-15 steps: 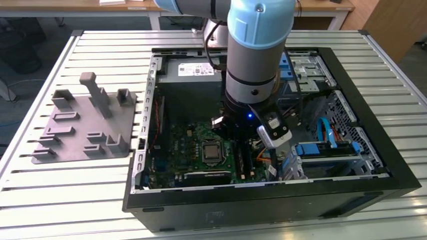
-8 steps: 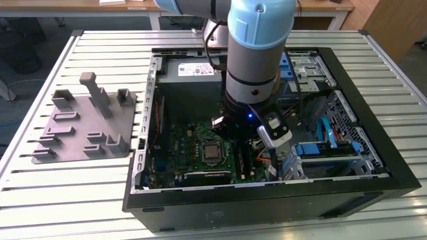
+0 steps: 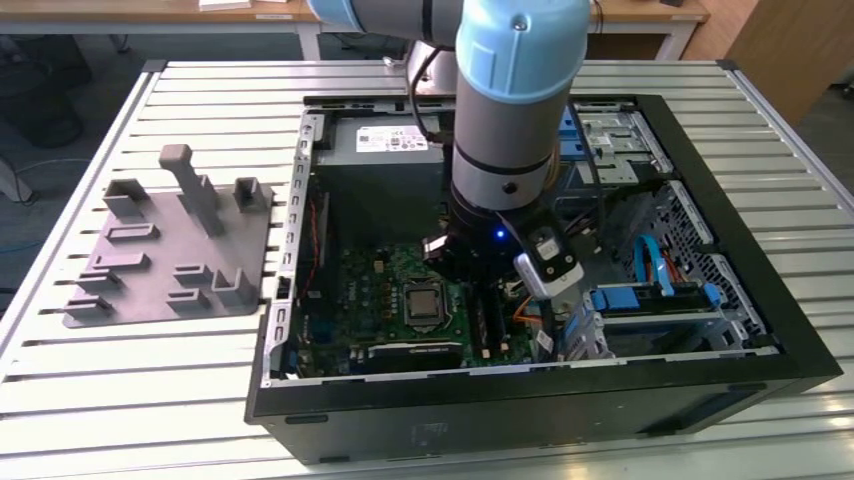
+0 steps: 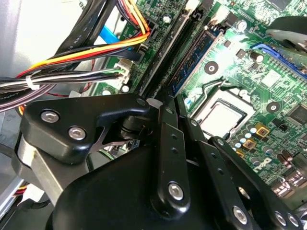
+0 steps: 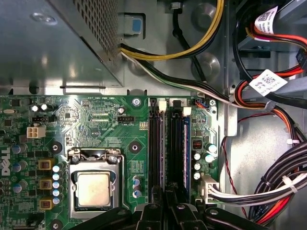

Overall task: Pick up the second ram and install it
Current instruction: 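Insert the second ram into the second slot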

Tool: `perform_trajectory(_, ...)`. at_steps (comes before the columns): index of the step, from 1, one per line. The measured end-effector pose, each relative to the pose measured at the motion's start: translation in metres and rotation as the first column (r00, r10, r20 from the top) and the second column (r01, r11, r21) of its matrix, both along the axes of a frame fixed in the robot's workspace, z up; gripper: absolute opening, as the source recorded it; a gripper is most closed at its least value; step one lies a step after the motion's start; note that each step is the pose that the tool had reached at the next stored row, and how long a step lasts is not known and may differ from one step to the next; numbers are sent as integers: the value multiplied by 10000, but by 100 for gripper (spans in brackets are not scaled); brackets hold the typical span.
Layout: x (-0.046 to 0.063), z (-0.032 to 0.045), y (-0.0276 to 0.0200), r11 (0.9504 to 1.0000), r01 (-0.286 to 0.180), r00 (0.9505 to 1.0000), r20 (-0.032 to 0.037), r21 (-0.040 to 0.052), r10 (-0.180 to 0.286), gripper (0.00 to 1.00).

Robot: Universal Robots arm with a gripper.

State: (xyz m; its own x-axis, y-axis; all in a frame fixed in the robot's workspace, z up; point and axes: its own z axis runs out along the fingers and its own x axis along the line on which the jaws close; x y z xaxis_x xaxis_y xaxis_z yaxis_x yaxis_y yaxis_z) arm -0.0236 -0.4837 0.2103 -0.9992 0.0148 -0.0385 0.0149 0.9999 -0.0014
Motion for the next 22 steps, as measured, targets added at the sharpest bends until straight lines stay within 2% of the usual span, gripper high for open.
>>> perform_trajectory(11,0,-6,1,10000,0,10000,1,6,0,15)
perform_trajectory(12,0,-1,0,10000,0,10000,0,2,0,21)
perform_trajectory(14,0,62,0,10000,0,10000,2,4,0,21)
perform_trajectory(22,1,418,4,10000,-1,10000,1,3,1,20)
